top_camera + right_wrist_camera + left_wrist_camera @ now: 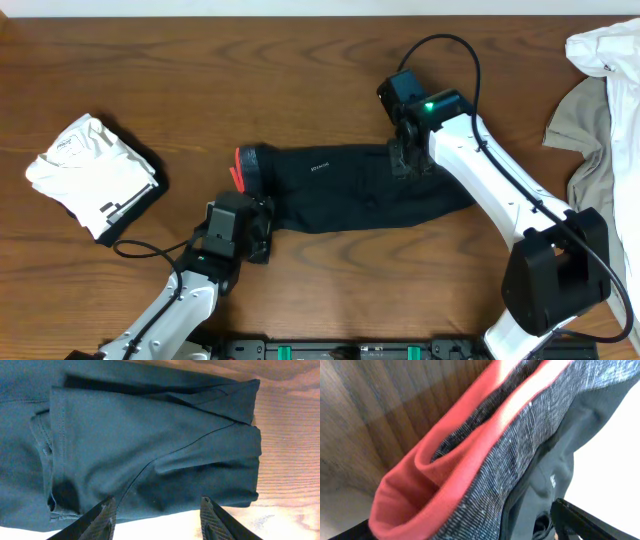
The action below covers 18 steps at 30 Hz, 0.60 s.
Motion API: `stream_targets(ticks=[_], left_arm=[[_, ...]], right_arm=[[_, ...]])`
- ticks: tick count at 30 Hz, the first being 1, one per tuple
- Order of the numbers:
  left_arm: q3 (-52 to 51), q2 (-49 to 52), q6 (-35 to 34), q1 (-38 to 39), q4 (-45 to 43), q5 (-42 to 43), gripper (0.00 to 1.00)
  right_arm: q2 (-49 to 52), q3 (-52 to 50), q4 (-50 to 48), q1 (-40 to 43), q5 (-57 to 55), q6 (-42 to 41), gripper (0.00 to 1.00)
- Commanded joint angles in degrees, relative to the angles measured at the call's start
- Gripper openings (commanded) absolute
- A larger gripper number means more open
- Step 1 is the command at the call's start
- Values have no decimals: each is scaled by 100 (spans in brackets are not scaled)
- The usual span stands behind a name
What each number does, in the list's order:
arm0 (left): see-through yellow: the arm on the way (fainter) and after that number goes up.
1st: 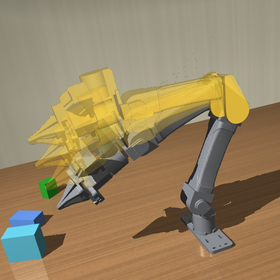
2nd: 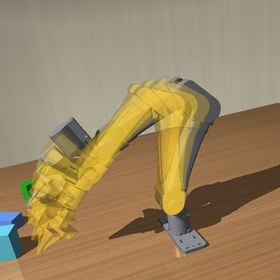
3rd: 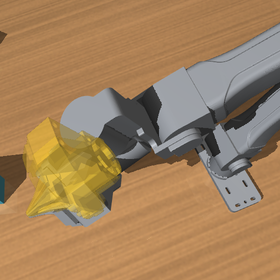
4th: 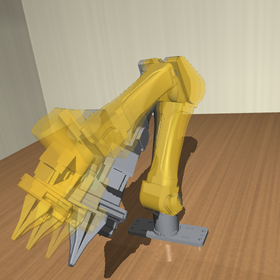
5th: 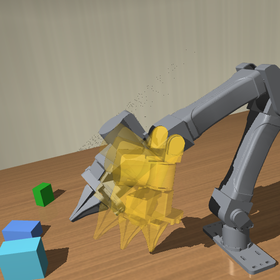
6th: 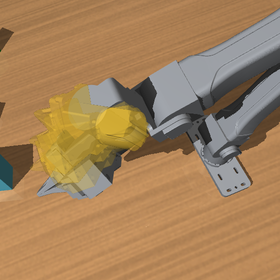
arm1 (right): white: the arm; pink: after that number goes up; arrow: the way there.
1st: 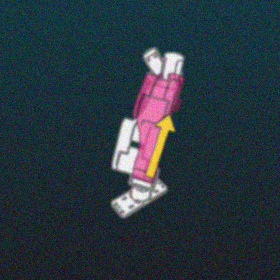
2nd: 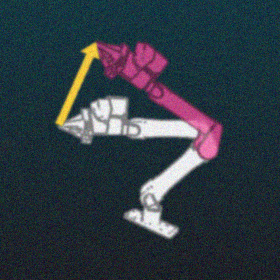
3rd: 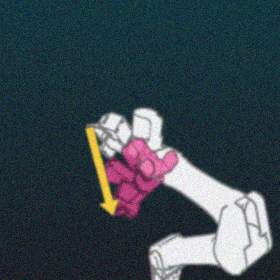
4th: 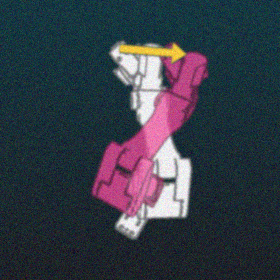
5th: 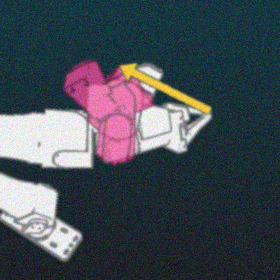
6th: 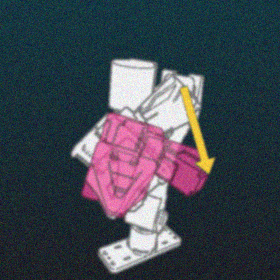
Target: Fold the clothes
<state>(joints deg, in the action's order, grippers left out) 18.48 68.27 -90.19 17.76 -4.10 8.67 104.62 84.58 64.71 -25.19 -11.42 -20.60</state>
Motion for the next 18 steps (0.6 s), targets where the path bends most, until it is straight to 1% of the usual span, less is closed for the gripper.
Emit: stream_targets(ticks=[1, 5, 7, 9, 11, 16, 18], left_arm=[[-166, 203, 52, -122, 210, -769, 87], [-166, 203, 55, -420, 212, -887, 86], [-166, 203, 55, -529, 184, -979, 82], [-166, 203, 52, -616, 131, -979, 82], [-166, 203, 59, -623, 42, -977, 79], [-166, 210, 173, -616, 33, -911, 78], [-166, 210, 205, -616, 37, -754, 78]], right_arm=[[22, -4, 15, 55, -74, -13, 52], [22, -4, 26, 57, -76, -13, 52], [22, -4, 26, 63, -76, -13, 52], [22, -4, 24, 66, -74, -13, 52], [22, -4, 26, 66, -76, -13, 52], [22, -4, 28, 66, -72, -15, 52], [22, -4, 26, 63, -55, -13, 52]])
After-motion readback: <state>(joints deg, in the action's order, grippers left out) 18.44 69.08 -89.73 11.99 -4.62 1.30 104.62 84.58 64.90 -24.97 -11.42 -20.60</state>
